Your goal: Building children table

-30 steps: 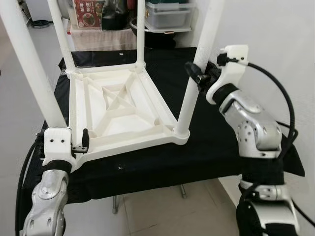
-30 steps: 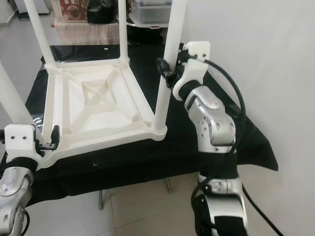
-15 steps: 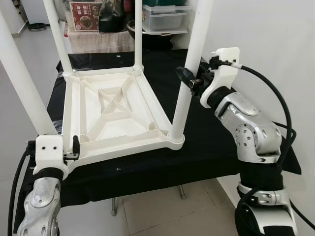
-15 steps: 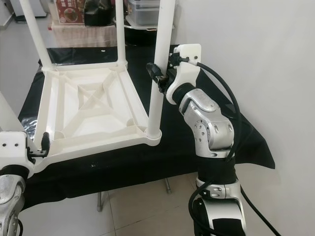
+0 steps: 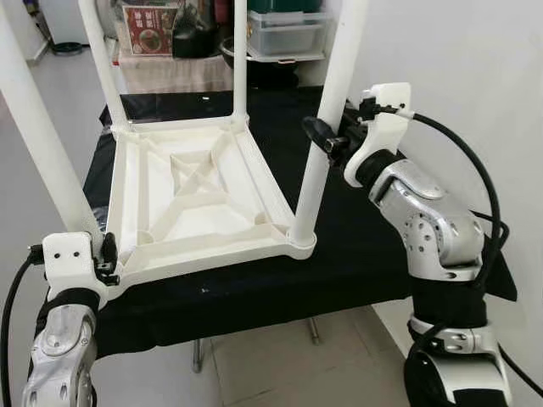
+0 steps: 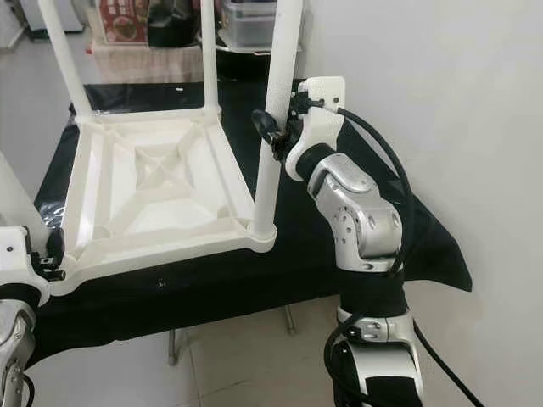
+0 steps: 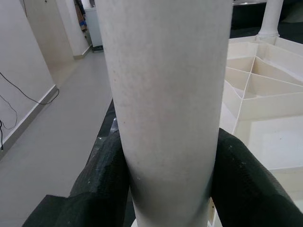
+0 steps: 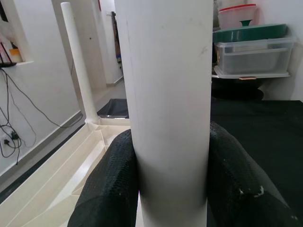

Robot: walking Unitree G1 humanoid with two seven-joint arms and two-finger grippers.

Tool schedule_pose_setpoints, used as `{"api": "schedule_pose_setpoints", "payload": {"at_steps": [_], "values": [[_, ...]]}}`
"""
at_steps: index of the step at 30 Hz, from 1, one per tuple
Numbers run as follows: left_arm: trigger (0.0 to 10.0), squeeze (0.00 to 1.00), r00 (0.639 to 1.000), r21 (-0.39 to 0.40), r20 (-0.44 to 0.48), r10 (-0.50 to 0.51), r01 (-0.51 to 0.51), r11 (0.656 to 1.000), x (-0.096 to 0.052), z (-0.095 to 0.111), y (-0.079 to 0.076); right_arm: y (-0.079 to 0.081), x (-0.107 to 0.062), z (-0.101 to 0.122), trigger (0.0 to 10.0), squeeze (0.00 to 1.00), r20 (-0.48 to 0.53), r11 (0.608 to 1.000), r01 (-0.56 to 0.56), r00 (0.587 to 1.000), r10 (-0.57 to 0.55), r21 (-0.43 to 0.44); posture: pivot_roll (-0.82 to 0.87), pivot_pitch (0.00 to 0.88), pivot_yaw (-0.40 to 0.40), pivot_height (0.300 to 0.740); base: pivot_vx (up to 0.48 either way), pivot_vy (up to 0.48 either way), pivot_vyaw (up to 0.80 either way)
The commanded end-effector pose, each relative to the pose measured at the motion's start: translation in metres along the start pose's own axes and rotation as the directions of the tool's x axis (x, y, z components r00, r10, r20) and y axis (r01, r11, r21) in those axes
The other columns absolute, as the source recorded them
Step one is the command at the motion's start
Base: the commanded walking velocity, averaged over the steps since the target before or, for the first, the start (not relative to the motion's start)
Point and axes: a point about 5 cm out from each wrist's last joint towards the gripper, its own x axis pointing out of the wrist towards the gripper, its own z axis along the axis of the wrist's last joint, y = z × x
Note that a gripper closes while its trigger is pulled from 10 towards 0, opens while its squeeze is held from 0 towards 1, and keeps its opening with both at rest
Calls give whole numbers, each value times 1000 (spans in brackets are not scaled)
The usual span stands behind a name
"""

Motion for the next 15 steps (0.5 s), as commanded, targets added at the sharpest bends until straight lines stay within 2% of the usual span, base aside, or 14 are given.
{"api": "schedule_pose_setpoints", "payload": {"at_steps": [1, 4, 5, 7, 8, 11, 12, 13, 14, 15], "values": [[0, 0, 1000, 19, -6, -1, 1, 1000, 6, 0, 2, 9, 3, -38, 10000, 0, -180, 996, -39, 982, 52, 74, 13, 81, -74, 740, 0, 0, 0], [0, 0, 999, 46, 37, 13, -14, 999, 15, 13, 9, 3, 2, -42, 10000, 0, -193, 997, -2, 981, 16, 73, 12, 84, -73, 740, 0, 0, 0], [6667, 0, 997, 75, 79, 18, -24, 997, 21, 26, 15, -4, 2, -47, 10000, 0, -209, 996, 52, 977, -34, 77, 12, 84, -73, 740, 0, 0, 0], [6667, 0, 996, 80, 87, 19, -26, 996, 22, 28, 16, -6, 2, -48, 10000, 0, -212, 995, 63, 976, -45, 79, 12, 84, -73, 740, 0, 0, 0], [10000, 0, 992, 89, 126, 11, -22, 996, 27, 40, 19, -11, 2, -52, 10000, 0, -228, 991, 103, 970, -81, 90, 13, 86, -73, 740, 0, 0, 0], [10000, 0, 967, 120, 252, -35, 5, 993, 42, 81, 26, -26, 1, -67, 10000, 0, -282, 967, 223, 942, -182, 122, 23, 87, -74, 740, 0, 0, 0], [10000, 0, 943, 147, 324, -80, 33, 989, 51, 107, 27, -32, 0, -76, 10000, 0, -311, 949, 282, 922, -229, 138, 34, 87, -73, 740, 0, 0, 0], [10000, 0, 943, 147, 324, -80, 33, 989, 51, 107, 27, -32, 0, -76, 10000, 0, -311, 949, 282, 922, -229, 138, 34, 87, -73, 740, 0, 0, 0], [10000, 0, 915, 174, 385, -121, 56, 983, 58, 131, 26, -35, 0, -83, 10000, 0, -334, 931, 327, 906, -260, 161, 36, 88, -73, 740, 0, 0, 0], [10000, 0, 836, 241, 501, -223, 113, 964, 68, 186, 21, -38, -1, -101, 10000, 0, -390, 886, 417, 865, -317, 204, 48, 90, -64, 740, 0, 0, 0]]}}
